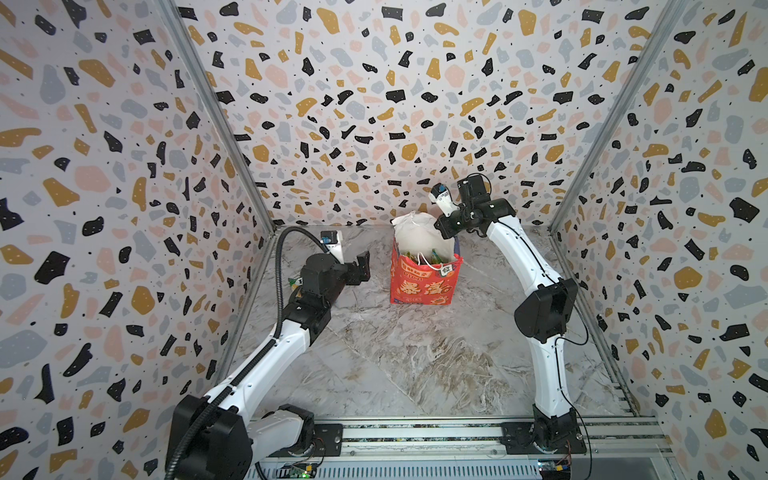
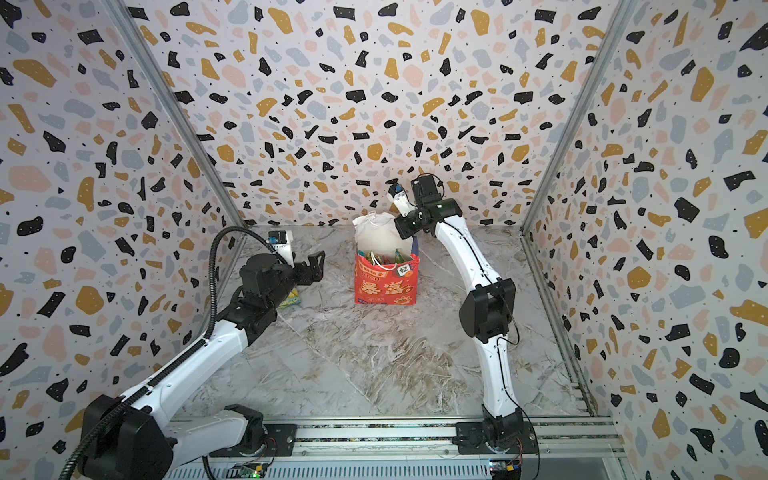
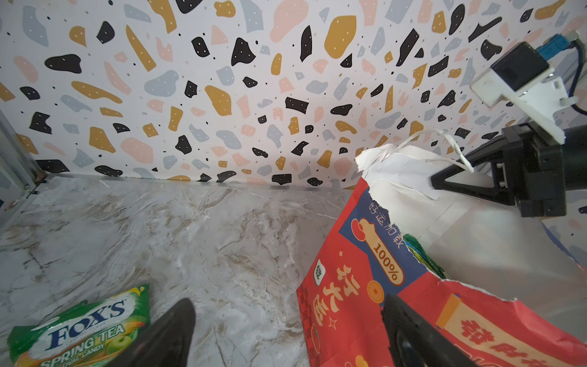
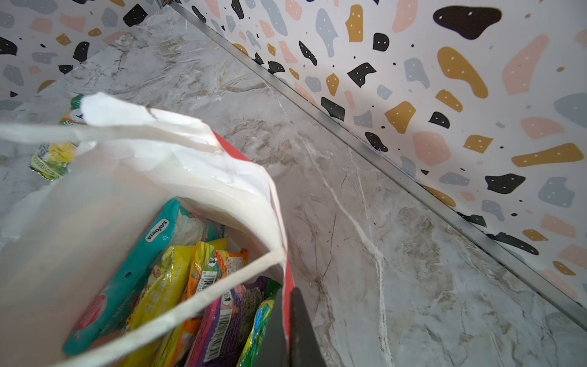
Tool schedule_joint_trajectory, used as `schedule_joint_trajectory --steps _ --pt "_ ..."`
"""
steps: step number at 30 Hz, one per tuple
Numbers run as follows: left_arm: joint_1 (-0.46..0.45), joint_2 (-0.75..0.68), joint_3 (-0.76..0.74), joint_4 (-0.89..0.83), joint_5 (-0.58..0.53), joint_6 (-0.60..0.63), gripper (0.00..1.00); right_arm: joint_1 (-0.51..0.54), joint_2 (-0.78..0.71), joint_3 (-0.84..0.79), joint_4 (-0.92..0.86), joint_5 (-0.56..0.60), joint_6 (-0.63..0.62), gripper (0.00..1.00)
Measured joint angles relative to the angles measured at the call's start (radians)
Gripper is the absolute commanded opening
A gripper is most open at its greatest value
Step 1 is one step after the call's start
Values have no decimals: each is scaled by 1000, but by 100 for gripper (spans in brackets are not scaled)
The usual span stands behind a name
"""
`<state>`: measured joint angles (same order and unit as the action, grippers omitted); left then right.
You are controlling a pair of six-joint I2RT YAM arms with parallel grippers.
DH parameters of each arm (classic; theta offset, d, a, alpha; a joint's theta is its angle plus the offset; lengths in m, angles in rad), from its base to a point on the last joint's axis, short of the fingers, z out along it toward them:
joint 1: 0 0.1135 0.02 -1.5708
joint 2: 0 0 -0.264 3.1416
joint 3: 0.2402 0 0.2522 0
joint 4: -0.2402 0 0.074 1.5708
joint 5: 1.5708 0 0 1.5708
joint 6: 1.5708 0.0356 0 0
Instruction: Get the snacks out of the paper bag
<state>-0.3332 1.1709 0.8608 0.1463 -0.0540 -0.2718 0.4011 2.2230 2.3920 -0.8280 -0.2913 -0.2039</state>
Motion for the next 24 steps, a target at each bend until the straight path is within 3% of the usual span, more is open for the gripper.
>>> schedule_joint_trajectory --steps 6,8,11,24 --pt "-29 -33 51 -68 -8 26 63 11 -53 -72 24 8 -4 0" --pt "-33 -56 51 -84 -8 29 60 18 -101 -142 55 9 -4 0" --pt "-44 -84 50 -103 -6 34 48 26 -215 -307 127 10 -4 0" --pt "-180 -186 -26 -203 5 63 47 99 -840 -1193 690 -12 6 0"
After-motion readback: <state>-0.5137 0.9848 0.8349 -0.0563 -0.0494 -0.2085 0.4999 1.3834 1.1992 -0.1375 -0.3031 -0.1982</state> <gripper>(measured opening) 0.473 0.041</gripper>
